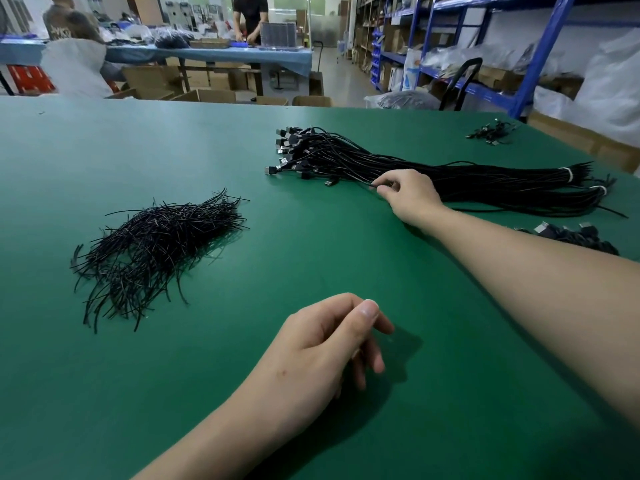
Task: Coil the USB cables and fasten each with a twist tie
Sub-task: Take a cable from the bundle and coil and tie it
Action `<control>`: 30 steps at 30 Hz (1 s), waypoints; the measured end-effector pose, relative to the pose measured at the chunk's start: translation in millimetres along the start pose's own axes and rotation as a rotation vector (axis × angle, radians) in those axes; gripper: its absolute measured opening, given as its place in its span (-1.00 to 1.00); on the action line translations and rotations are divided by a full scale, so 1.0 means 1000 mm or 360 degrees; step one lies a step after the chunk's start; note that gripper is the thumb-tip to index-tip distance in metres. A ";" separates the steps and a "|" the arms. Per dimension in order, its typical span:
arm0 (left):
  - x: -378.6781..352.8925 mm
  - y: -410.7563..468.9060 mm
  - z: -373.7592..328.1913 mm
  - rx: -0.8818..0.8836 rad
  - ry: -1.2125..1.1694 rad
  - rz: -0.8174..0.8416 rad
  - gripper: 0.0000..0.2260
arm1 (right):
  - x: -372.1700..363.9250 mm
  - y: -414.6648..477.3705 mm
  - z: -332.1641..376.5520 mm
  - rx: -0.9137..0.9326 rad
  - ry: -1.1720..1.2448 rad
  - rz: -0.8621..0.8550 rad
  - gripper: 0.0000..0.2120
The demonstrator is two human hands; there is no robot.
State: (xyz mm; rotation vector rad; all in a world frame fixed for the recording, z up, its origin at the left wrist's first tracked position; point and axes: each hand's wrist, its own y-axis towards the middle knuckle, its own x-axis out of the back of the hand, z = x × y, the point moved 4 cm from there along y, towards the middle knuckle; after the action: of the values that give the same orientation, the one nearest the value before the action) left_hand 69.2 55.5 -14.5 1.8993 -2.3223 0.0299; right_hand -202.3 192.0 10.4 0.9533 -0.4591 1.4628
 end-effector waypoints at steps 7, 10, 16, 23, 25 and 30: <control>0.001 0.002 -0.001 -0.0017 0.0008 -0.0020 -0.69 | 0.032 0.003 0.023 0.0001 0.1020 -0.0014 -0.83; 0.002 0.001 -0.001 -0.0027 -0.0002 -0.0025 -0.70 | 0.057 0.009 0.029 -0.0116 0.1403 -0.0049 -0.78; 0.004 0.001 -0.003 -0.0068 -0.0049 -0.0114 -0.73 | 0.081 0.005 0.034 -0.0040 0.1247 0.0122 -0.75; 0.024 0.006 -0.034 -0.0528 0.0500 -0.0828 -0.86 | 0.095 -0.037 0.029 0.0203 0.0808 0.0399 -0.70; 0.024 0.029 -0.039 -0.0387 0.0646 -0.0788 -0.71 | 0.093 -0.049 0.025 0.0218 0.0650 0.0465 -0.71; -0.004 0.091 -0.039 0.0039 0.0575 -0.0398 -0.49 | 0.089 -0.068 0.021 0.0176 0.0705 0.0520 -0.73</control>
State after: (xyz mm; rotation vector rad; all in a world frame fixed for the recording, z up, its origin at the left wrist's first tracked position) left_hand -15.3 81.7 30.2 1.9870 -1.8504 0.3449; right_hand -121.9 241.5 74.3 0.6271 -0.2127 1.9532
